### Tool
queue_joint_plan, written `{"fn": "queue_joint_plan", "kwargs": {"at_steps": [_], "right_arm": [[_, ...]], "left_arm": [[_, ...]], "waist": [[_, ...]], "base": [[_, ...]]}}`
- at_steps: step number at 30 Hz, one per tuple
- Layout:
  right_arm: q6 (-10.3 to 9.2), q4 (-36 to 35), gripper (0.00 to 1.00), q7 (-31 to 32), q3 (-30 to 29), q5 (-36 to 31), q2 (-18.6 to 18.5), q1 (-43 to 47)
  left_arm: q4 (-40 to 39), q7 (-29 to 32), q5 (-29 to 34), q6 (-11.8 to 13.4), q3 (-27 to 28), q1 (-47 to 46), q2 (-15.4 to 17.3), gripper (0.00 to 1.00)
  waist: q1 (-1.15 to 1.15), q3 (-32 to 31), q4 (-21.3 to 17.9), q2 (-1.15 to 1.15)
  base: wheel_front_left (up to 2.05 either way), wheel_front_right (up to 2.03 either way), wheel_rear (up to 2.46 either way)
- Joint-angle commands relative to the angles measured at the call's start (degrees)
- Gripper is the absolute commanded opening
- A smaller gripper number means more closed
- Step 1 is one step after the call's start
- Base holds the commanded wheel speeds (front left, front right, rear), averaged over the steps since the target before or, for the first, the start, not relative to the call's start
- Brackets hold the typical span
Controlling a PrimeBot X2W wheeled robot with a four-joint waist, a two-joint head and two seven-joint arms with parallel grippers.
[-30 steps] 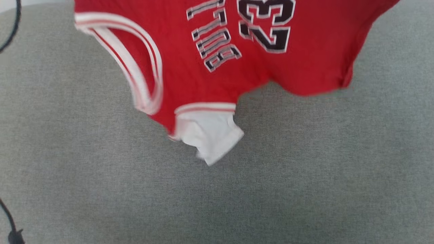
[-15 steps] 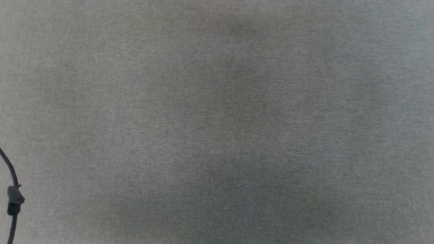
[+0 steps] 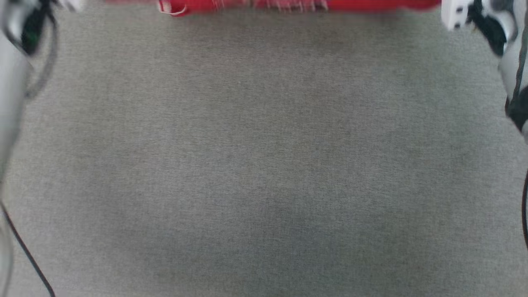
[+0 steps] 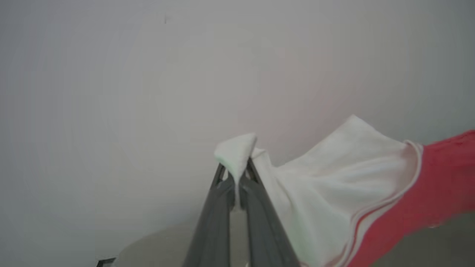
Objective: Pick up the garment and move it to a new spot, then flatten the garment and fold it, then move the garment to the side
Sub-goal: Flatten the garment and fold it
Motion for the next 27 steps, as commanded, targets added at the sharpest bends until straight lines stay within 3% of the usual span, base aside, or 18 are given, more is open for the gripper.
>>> {"fn": "queue_joint_plan", "kwargs": {"at_steps": [1, 6, 14, 21, 27], "right_arm": [[-0.3, -0.8, 0.0, 1.3, 1.1, 2.3, -1.0, 2.2], [-0.29, -7.1, 0.0, 5.9, 6.9, 9.7, -4.3, 8.2], [-0.25, -24.2, 0.0, 14.1, 11.2, 22.6, -13.0, 21.9], [-0.25, -40.0, 0.0, 19.2, 8.2, 26.9, -19.7, 38.4], [-0.24, -51.7, 0.0, 24.6, 2.7, 28.0, -22.5, 52.8]], "left_arm": [[-0.2, 2.2, -1.8, -0.2, -0.4, 2.5, -0.3, 0.0], [-6.1, 10.7, -7.9, -0.4, -3.2, 11.0, 1.1, 0.0], [-18.4, 19.2, -15.4, 0.5, -4.8, 24.6, 7.9, 0.0], [-32.8, 21.2, -18.1, 6.5, -5.3, 37.7, 14.8, 0.0], [-43.7, 22.2, -19.9, 12.8, -5.8, 47.0, 20.4, 0.0]], "waist": [[0.0, -0.5, 0.6, 0.0], [0.0, -1.6, 0.9, 0.0], [0.0, -3.1, 0.2, 0.0], [0.0, -4.4, -0.5, 0.0], [0.0, -5.0, -0.8, 0.0]], "base": [[0.0, 0.0, 0.0], [0.0, 0.0, 0.0], [0.0, 0.0, 0.0], [0.0, 0.0, 0.0], [0.0, 0.0, 0.0]]}}
